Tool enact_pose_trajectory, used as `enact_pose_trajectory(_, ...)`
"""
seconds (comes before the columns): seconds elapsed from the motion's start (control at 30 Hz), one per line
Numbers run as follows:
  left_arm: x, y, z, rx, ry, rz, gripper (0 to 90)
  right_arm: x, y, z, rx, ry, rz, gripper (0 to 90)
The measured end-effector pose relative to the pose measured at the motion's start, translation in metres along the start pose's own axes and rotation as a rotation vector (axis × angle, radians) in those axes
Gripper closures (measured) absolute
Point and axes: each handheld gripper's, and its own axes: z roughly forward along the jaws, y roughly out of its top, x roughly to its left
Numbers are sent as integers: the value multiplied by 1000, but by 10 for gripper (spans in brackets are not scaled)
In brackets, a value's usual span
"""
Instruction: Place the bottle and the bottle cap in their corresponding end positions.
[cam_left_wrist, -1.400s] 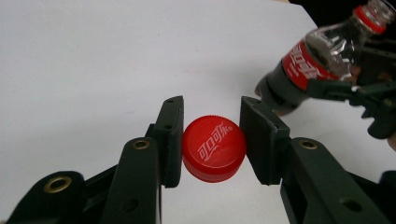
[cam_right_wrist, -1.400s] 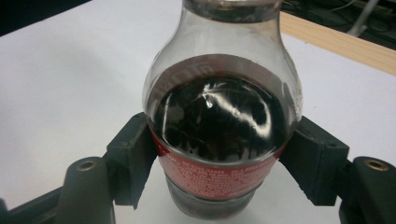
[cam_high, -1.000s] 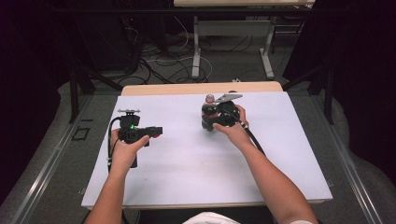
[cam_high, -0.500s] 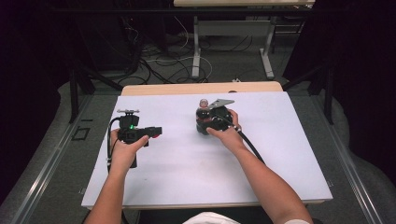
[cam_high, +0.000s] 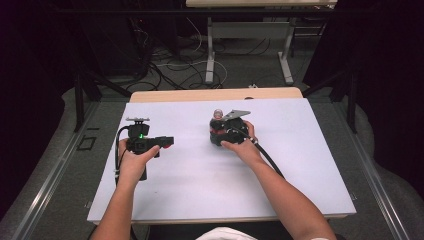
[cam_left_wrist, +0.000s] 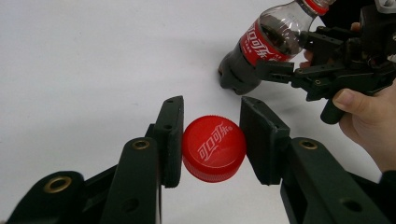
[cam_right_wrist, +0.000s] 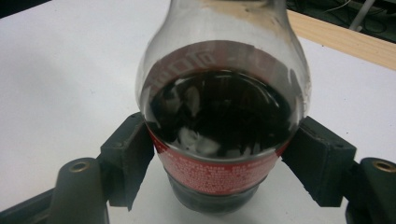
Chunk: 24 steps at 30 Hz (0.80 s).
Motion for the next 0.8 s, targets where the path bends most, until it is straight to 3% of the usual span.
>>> enact_pose_trajectory(0.13,0,-1,2,-14,10,-5,616,-1,-5,5,39,0,4,216)
enact_pose_trajectory(0.27,0,-1,4,10,2,-5,616,-2,-10,6,56,-2,12,177)
enact_pose_trajectory(0.43,-2,-1,7,29,4,12,616,-4,-12,2,80,-19,46,153)
enact_pose_trajectory(0.57,-5,-3,13,16,9,6,616,-2,-12,-6,101,-27,63,143)
enact_pose_trajectory(0.8,-6,-6,23,85,9,29,616,-2,-13,-21,177,-21,53,71)
